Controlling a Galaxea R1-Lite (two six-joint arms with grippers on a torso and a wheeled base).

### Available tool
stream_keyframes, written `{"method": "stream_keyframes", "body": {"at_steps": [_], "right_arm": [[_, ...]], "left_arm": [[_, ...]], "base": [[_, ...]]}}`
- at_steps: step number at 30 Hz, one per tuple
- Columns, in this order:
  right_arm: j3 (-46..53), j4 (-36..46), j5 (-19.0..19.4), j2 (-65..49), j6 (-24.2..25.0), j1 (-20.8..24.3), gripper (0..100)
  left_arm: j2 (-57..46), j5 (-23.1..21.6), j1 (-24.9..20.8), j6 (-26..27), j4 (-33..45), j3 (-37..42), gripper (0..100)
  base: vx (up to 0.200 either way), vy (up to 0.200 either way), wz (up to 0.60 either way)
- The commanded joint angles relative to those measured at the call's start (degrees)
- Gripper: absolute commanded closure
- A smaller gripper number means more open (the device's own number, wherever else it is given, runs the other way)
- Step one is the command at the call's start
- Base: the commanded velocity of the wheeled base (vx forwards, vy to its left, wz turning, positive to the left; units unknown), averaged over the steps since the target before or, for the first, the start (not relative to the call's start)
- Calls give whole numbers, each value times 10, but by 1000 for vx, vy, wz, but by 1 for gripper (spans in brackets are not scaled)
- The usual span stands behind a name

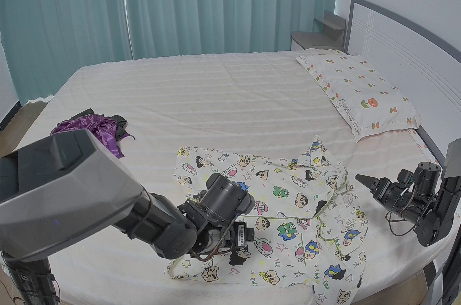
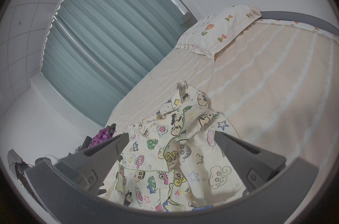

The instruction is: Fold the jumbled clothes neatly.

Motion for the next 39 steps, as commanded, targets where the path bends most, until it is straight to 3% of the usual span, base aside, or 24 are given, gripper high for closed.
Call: {"method": "stream_keyframes", "body": {"at_steps": [1,20,28,32,39], "right_arm": [[7,-10,0,-8,0,1,0],[14,-10,0,-10,0,6,0],[13,-10,0,-8,0,7,0],[14,-10,0,-9,0,9,0],[13,-10,0,-7,0,8,0]], "left_arm": [[35,2,-9,0,5,-12,0],[47,3,-7,-6,-20,21,0],[47,1,4,-7,-113,74,0],[58,0,22,1,-207,104,0],[64,-6,53,6,-222,103,0]], "base": [[0,0,0],[0,0,0],[0,0,0],[0,0,0],[0,0,0]]}}
